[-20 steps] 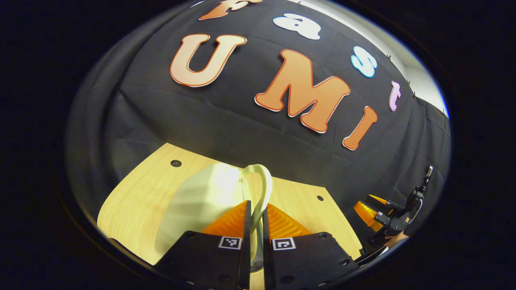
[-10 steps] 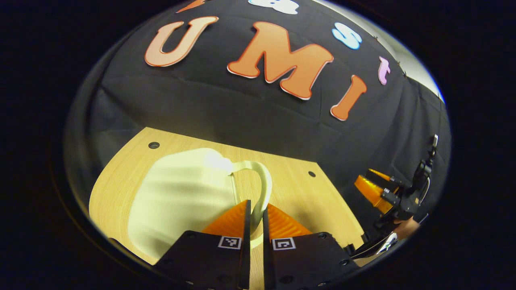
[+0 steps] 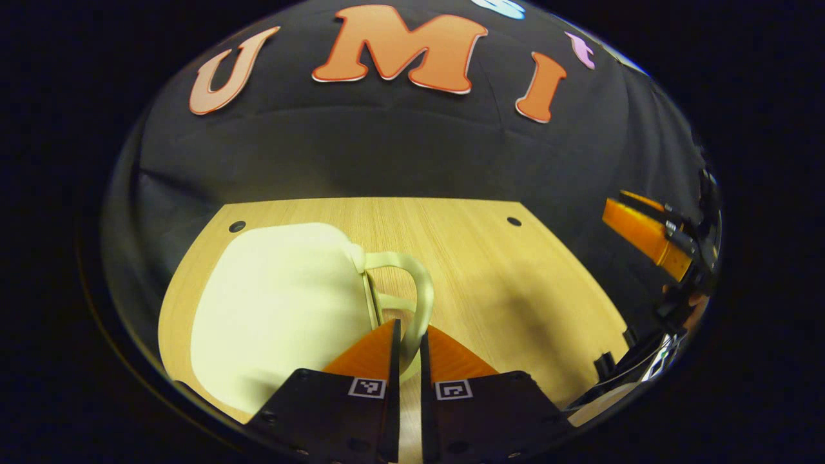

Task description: First open the suitcase, pack the skin care products into it, and then close the suitcase.

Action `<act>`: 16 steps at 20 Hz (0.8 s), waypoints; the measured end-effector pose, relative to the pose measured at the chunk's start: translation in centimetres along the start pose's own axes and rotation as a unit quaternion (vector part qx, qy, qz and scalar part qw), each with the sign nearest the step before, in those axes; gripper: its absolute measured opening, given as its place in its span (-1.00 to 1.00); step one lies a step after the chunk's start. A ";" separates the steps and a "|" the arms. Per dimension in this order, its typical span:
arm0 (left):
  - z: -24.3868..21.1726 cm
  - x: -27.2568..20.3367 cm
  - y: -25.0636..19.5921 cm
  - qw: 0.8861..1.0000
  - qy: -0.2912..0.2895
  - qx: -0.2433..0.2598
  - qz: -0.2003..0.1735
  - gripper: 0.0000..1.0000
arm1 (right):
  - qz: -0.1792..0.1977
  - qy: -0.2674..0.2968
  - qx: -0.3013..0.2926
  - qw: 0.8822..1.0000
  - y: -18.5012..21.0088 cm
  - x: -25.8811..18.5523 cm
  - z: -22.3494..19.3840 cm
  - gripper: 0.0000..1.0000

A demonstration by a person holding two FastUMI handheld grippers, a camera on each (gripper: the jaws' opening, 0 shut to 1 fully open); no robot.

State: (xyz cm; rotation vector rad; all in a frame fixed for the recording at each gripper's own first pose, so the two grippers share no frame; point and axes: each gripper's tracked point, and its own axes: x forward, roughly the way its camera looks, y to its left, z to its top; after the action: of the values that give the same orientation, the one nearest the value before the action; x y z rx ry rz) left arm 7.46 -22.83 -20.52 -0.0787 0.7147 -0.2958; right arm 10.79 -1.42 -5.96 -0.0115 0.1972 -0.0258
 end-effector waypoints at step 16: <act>7.9 -3.4 -4.1 0.987 -0.153 0.024 0.040 0.82 | 0.020 -0.037 0.019 0.999 1.2 -0.9 2.7 0.92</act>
State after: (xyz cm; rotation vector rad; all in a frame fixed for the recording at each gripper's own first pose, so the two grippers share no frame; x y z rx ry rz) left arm 9.21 -25.99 -11.75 -0.0479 0.4036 -0.2186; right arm 10.52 -0.13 -3.13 0.0295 0.1229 0.0103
